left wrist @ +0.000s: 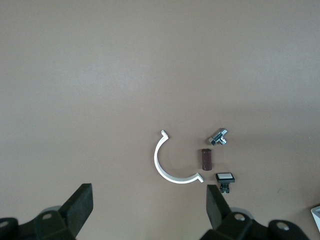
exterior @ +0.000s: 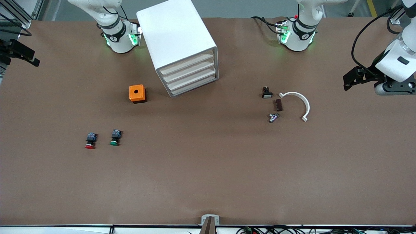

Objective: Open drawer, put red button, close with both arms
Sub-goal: 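Move the left gripper toward the white drawer cabinet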

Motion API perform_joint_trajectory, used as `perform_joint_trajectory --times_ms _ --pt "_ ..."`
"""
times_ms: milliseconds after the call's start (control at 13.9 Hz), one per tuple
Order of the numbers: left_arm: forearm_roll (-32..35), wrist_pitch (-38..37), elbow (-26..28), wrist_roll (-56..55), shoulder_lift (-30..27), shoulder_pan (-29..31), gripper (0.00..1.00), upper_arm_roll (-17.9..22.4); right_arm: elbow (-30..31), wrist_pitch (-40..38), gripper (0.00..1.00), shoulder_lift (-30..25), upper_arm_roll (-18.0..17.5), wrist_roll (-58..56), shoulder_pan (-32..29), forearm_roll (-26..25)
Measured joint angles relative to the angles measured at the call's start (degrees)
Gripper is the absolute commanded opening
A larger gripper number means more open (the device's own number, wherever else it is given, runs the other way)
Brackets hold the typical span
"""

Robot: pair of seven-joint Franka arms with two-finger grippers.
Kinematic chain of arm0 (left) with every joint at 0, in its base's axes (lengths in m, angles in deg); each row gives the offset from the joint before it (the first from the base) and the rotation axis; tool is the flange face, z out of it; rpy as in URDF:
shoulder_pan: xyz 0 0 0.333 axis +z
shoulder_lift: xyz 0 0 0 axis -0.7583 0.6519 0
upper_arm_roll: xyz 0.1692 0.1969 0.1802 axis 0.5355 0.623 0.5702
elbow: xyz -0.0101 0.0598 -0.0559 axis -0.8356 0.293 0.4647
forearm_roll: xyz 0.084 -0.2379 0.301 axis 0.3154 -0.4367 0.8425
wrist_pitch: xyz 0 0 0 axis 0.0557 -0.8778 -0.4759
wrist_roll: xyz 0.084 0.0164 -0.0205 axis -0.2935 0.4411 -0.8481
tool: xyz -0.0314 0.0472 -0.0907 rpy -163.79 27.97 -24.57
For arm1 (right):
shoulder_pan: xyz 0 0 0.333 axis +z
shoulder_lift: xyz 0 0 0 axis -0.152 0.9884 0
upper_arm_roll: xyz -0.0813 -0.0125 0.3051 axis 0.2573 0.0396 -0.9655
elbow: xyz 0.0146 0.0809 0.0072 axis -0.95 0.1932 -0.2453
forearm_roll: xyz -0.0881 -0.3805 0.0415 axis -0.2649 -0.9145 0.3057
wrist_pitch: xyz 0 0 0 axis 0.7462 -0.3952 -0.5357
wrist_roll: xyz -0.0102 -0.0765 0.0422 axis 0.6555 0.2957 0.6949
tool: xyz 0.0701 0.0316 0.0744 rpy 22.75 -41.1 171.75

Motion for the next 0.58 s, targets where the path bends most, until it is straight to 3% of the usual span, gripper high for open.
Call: perform_joint_trajectory --times_ms 576 --pt "0.0 -0.06 -0.24 -0.09 1.58 0.0 1.0 0.0 0.0 0.73 1.0 0.0 -0.22 -0.09 0.75 0.0"
